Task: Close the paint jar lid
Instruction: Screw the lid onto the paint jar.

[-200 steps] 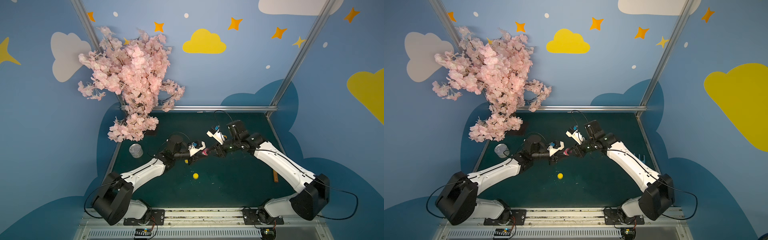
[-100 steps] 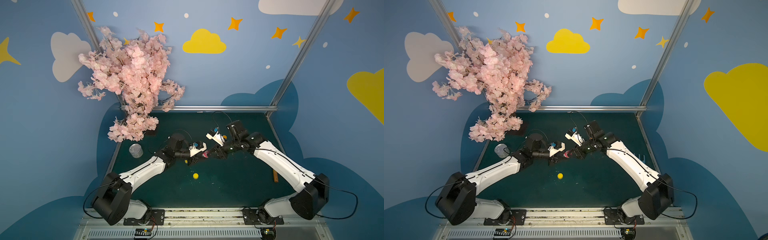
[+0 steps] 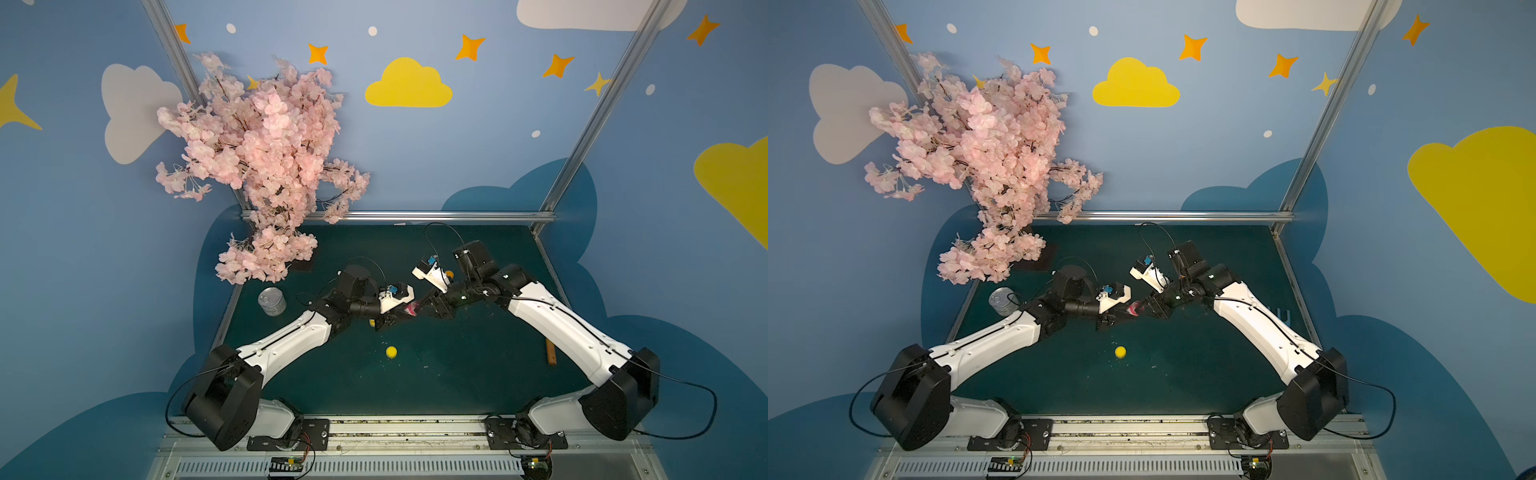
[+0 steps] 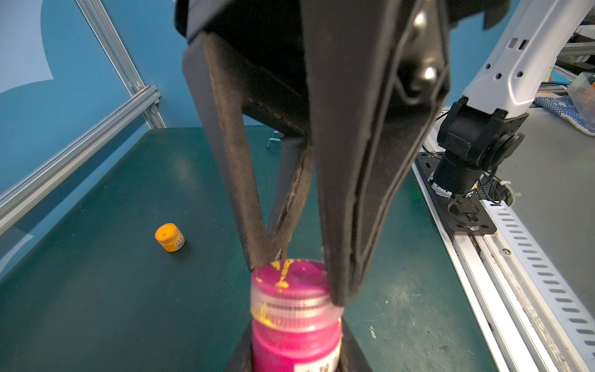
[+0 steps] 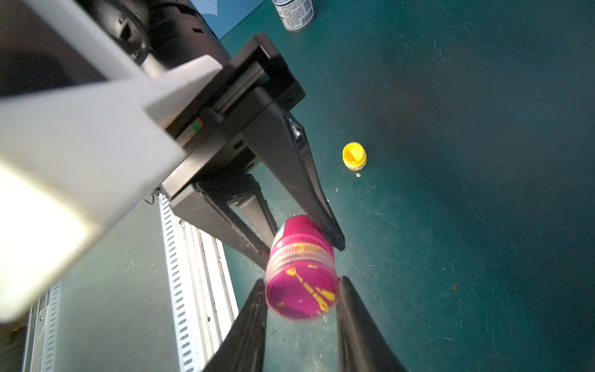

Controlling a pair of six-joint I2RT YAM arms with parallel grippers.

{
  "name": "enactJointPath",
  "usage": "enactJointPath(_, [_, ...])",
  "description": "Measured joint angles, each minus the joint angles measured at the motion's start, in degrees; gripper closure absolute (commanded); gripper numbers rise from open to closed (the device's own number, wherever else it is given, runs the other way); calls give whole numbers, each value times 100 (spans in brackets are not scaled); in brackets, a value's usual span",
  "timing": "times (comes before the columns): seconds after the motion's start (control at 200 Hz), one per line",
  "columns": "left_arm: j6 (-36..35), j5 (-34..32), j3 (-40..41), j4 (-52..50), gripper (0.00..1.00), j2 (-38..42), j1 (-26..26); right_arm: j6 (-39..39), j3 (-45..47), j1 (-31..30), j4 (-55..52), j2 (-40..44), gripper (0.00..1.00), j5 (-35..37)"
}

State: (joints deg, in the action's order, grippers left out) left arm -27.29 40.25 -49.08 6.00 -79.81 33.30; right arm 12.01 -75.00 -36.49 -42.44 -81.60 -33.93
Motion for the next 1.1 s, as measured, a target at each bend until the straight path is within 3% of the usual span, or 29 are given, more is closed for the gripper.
enactJointPath(1.101, [-299,-474,2,138,70,85,90,-22,17,-35,90,170,74,457])
